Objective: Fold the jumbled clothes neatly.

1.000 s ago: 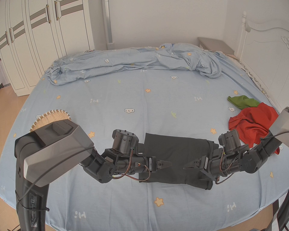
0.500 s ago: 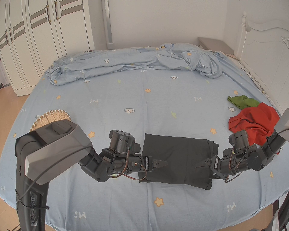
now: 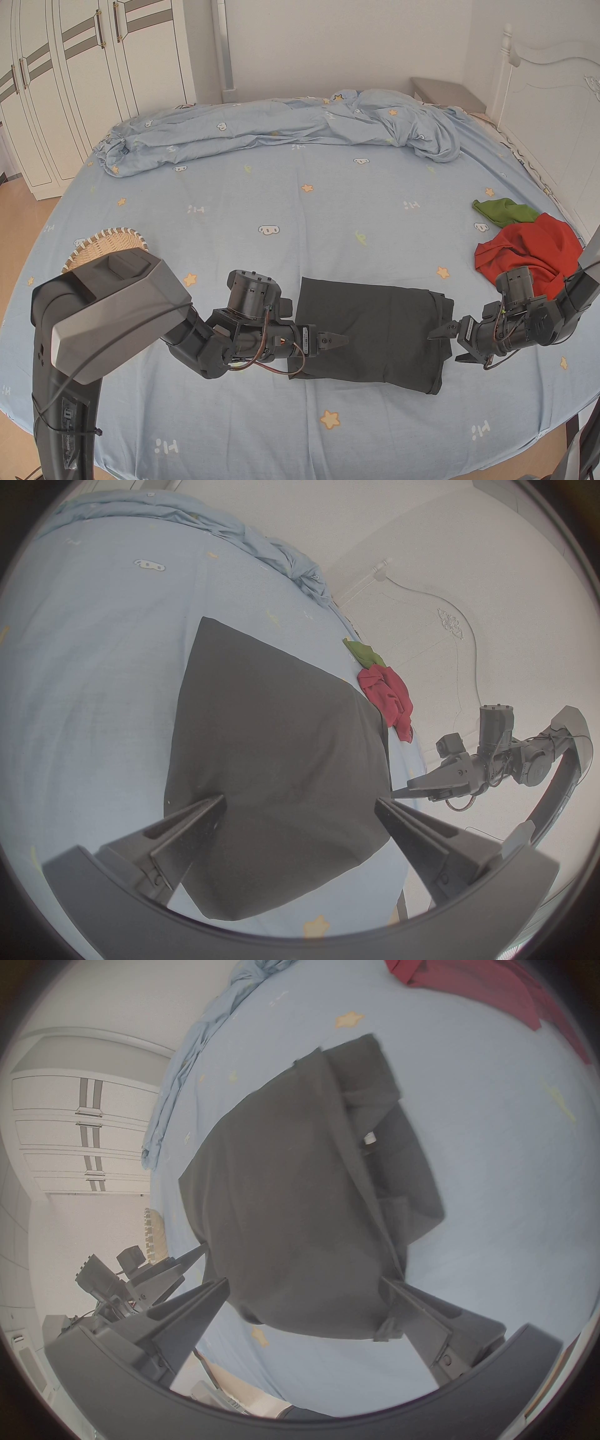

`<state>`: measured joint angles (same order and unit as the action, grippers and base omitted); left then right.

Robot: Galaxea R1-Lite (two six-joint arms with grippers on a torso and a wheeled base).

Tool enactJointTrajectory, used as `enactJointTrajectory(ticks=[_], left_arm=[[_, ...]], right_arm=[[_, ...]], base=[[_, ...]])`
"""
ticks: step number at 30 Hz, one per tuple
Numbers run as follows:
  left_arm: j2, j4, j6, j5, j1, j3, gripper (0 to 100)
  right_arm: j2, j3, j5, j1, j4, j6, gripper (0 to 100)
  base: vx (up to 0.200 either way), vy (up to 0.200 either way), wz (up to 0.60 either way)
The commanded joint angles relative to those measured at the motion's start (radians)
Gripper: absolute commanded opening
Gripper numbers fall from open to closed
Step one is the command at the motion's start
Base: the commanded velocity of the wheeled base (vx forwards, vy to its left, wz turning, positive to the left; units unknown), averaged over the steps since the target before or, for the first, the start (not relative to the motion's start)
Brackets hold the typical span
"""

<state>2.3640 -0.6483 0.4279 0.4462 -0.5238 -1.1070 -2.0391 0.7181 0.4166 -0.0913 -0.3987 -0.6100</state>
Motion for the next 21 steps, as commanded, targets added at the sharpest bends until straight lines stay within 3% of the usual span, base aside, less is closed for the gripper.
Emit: enactJointTrajectory(ticks=[1,5,18,19,21], left_arm=[[-0.005,-0.001,0.0,0.0,-0.004,-0.005,100],[-0.005,-0.001,0.0,0.0,-0.008,-0.007,100],[-0.005,-0.001,0.0,0.0,-0.008,-0.01,100],[-0.005,-0.001,0.0,0.0,-0.008,-0.01,100],[-0.005,-0.001,0.0,0.0,-0.008,-0.01,100]], right_arm=[[0.06,-0.048,0.022,-0.004,0.0,0.026,100],[0.062,-0.06,0.076,-0.03,-0.002,0.021,100],[0.034,-0.08,0.073,-0.073,-0.003,0.019,100],[0.027,-0.081,0.073,-0.073,-0.003,0.019,0],[0.016,-0.083,0.073,-0.073,0.0,0.021,0]], base=[[0.0,0.0,0.0],[0.0,0.0,0.0],[0.0,0.0,0.0],[0.0,0.0,0.0],[0.0,0.0,0.0]])
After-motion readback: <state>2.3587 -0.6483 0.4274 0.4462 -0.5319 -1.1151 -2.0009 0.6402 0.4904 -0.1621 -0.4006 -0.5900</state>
